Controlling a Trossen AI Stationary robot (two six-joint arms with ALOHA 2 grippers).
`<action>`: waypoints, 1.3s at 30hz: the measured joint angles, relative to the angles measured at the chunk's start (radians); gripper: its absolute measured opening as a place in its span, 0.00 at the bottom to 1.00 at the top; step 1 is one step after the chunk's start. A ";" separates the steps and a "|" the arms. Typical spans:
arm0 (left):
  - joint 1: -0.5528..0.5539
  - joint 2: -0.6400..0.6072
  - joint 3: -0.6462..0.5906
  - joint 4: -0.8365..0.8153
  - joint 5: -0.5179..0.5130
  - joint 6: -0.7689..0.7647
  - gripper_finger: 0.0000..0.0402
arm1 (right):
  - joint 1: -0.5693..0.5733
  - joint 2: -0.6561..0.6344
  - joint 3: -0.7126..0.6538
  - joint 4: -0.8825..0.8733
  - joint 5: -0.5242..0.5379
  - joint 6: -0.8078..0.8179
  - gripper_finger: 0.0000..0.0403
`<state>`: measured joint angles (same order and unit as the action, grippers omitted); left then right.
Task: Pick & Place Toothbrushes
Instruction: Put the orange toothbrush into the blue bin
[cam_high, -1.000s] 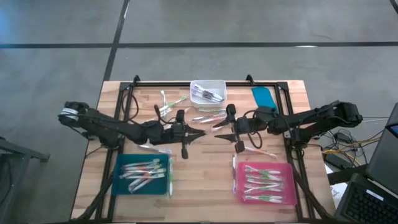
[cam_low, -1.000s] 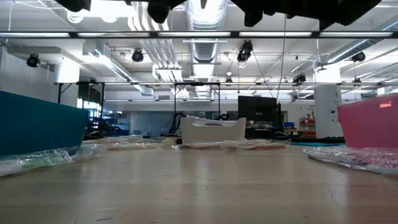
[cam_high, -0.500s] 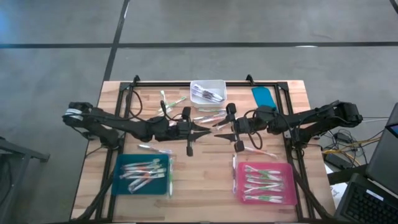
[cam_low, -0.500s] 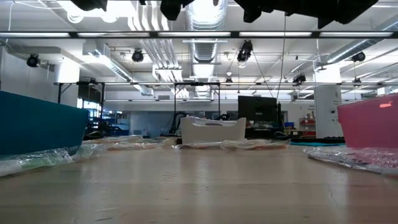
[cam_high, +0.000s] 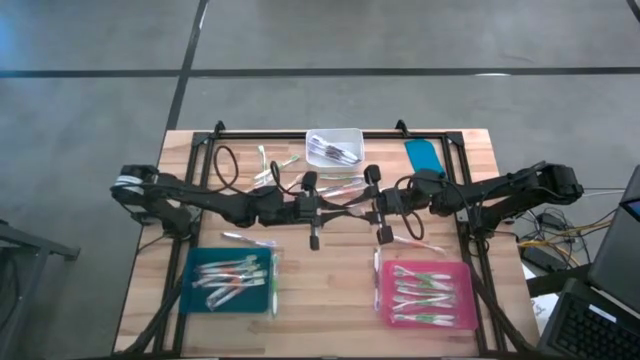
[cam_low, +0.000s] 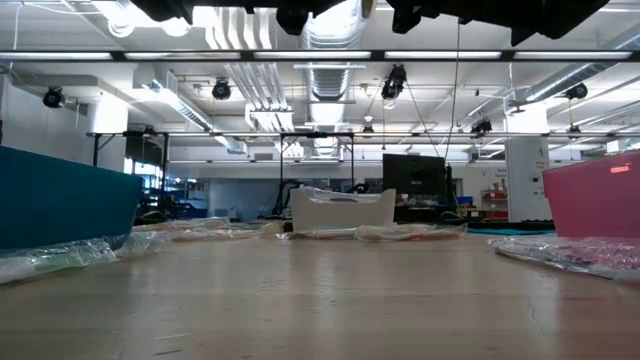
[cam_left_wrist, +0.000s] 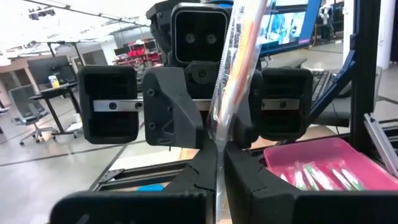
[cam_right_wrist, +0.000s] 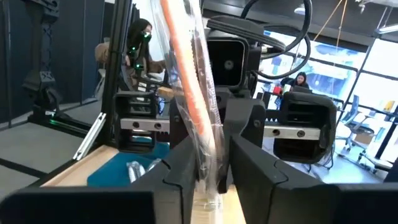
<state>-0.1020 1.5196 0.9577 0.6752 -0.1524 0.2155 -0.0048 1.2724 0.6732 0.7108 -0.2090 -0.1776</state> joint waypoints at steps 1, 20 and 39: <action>0.000 -0.001 0.000 -0.002 0.000 0.001 0.03 | 0.000 0.000 0.000 0.001 0.000 -0.003 0.20; 0.002 -0.013 0.030 -0.170 0.001 -0.056 0.32 | 0.000 -0.001 0.003 -0.074 0.001 0.029 0.03; 0.000 -0.100 0.383 -1.192 0.003 -0.202 0.57 | 0.022 -0.006 0.172 -1.027 -0.010 0.239 0.03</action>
<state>-0.1017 1.4200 1.3408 -0.5167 -0.1493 0.0136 0.0170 1.2659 0.8454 -0.3158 -0.2194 0.0615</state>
